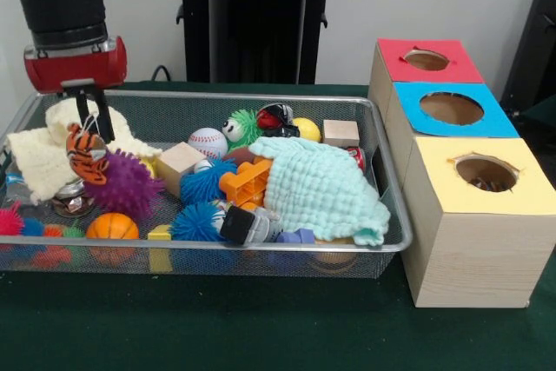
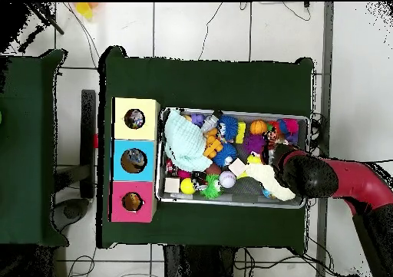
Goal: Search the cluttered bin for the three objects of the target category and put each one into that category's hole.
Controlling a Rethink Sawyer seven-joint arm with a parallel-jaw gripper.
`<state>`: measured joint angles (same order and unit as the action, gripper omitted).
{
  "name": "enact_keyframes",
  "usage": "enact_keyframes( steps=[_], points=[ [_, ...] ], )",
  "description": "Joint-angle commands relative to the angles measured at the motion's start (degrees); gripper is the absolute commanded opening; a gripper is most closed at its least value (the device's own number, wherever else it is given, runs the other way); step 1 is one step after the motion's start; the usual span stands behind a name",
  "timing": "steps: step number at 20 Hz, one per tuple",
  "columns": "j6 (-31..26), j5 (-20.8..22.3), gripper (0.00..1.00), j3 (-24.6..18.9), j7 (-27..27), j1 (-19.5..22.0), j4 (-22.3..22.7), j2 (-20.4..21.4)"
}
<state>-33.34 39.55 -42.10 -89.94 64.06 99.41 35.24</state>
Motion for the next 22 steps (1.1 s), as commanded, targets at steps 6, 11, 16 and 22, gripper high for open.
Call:
enact_keyframes(
  steps=[6, 11, 16, 22],
  points=[
    [0.75, -2.98, 0.00, 1.57, -3.41, -2.59, 7.32, 6.61],
    [2.39, -3.28, 0.00, 2.20, -4.36, -3.14, 8.27, 7.42],
    [2.47, -4.26, 0.00, 2.05, -4.99, -3.77, 9.42, 9.56],
    [4.35, -4.79, 0.00, 2.59, -6.55, -4.24, 11.66, 11.12]
  ],
)
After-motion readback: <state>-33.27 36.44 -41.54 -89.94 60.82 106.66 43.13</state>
